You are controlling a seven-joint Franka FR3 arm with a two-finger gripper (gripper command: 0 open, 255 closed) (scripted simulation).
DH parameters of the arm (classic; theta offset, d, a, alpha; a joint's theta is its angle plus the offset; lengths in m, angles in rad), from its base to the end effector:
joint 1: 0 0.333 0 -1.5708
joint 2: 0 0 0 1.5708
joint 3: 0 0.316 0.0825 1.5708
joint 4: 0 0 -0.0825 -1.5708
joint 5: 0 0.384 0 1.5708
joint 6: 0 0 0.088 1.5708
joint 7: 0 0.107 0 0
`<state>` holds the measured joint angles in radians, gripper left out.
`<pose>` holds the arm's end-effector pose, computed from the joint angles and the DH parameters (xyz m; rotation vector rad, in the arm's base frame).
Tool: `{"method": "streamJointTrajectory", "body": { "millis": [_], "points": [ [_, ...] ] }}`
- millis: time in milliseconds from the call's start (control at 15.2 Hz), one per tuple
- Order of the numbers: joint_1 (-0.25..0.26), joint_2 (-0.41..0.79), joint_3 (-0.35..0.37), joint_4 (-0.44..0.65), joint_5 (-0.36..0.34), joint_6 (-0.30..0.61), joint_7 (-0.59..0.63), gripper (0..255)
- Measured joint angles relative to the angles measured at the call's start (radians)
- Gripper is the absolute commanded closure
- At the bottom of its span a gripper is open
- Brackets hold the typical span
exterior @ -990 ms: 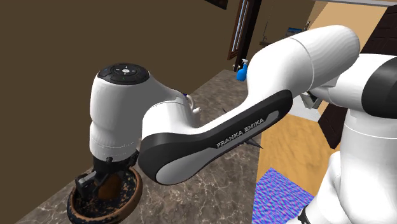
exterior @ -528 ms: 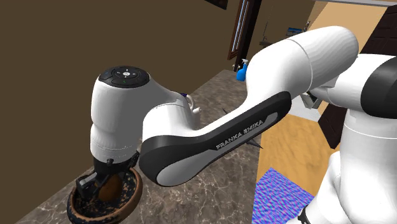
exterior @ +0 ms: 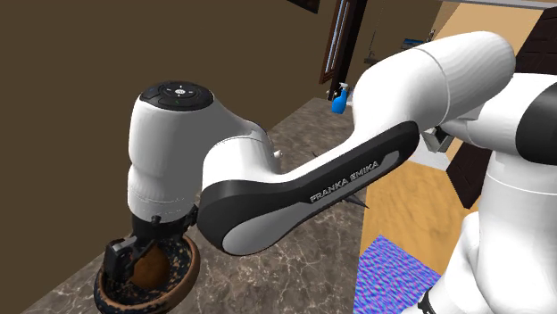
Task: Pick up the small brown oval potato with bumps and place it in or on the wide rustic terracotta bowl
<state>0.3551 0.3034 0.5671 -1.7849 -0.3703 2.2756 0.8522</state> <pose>0.4236 0.4950 0.4312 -2.9999 -0.3565 -0.4116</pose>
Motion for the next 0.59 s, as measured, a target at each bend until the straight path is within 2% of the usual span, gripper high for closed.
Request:
{"method": "streamJointTrajectory", "body": {
  "millis": [198, 594],
  "points": [
    [-0.01, -0.046, 0.016, 0.016, 0.038, -0.052, -0.023, 0],
    [-0.013, -0.057, 0.019, 0.014, 0.046, -0.061, -0.027, 0]
  ]
}}
